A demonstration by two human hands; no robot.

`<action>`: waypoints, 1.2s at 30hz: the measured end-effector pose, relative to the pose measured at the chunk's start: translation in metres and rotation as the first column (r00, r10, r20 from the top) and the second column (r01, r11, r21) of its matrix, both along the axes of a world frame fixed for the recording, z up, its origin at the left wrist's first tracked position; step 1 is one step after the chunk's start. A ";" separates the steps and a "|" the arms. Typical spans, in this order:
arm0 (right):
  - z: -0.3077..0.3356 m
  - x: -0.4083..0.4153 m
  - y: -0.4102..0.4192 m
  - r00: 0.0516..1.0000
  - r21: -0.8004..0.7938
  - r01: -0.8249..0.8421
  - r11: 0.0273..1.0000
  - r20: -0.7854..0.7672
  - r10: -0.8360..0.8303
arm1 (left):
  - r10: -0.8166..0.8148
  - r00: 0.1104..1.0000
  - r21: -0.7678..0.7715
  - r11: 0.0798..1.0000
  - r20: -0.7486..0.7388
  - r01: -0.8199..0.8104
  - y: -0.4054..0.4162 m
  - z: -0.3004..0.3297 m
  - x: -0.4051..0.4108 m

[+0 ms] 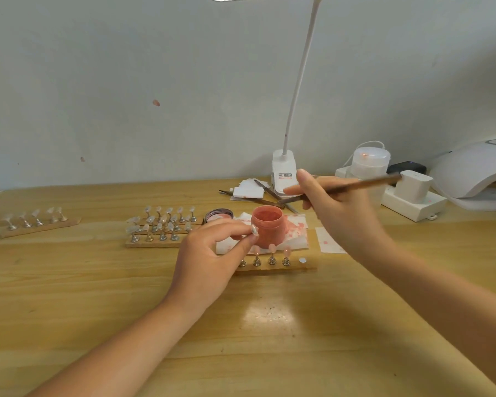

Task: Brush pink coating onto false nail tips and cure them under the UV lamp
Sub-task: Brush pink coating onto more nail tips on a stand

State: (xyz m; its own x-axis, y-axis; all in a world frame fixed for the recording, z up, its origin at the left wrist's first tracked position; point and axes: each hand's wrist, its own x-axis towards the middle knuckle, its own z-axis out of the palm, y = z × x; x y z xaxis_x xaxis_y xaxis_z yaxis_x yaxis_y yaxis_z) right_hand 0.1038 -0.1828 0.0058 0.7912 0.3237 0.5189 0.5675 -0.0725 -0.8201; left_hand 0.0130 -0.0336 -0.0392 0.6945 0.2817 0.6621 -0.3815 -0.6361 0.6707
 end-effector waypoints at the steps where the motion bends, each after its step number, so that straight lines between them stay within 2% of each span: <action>1: 0.003 0.007 0.003 1.000 -0.055 0.015 0.998 0.009 -0.014 | 0.003 1.000 -0.008 1.000 -0.002 -0.003 0.000 0.000 0.000; 4: 0.011 0.022 0.012 0.997 -0.191 0.042 0.981 0.065 -0.030 | 0.012 1.000 -0.023 1.000 -0.014 -0.012 0.000 0.000 0.001; 13: 0.004 0.030 0.037 0.965 -0.441 0.172 0.881 0.255 -0.061 | 0.005 0.999 -0.050 0.999 -0.044 -0.007 0.001 0.002 -0.001; 17: -0.001 0.028 0.039 0.964 -0.511 0.177 0.841 0.262 -0.043 | 0.003 0.999 -0.053 0.999 -0.054 -0.006 0.000 0.002 -0.002; 23: 0.007 0.036 0.028 0.981 -0.341 0.158 0.927 0.158 -0.109 | -0.003 0.998 -0.055 0.999 -0.064 0.000 0.001 0.002 -0.002; 31: 0.009 0.046 0.009 0.990 -0.204 0.135 0.970 -0.014 -0.141 | -0.001 0.997 -0.070 0.998 -0.073 -0.004 0.001 0.002 -0.001; 36: 0.009 0.046 0.000 0.990 -0.177 0.132 0.975 -0.019 -0.137 | 0.010 0.996 -0.069 0.998 -0.088 -0.016 0.002 0.001 -0.001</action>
State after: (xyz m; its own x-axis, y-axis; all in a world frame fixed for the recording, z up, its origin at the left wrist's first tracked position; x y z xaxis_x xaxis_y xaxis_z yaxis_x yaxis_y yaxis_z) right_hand 0.1502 -0.1831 0.0148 0.8486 0.2967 0.4381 0.5172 -0.2899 -0.8053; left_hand 0.0120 -0.0317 -0.0377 0.7447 0.3341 0.5777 -0.3116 -0.5915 0.7437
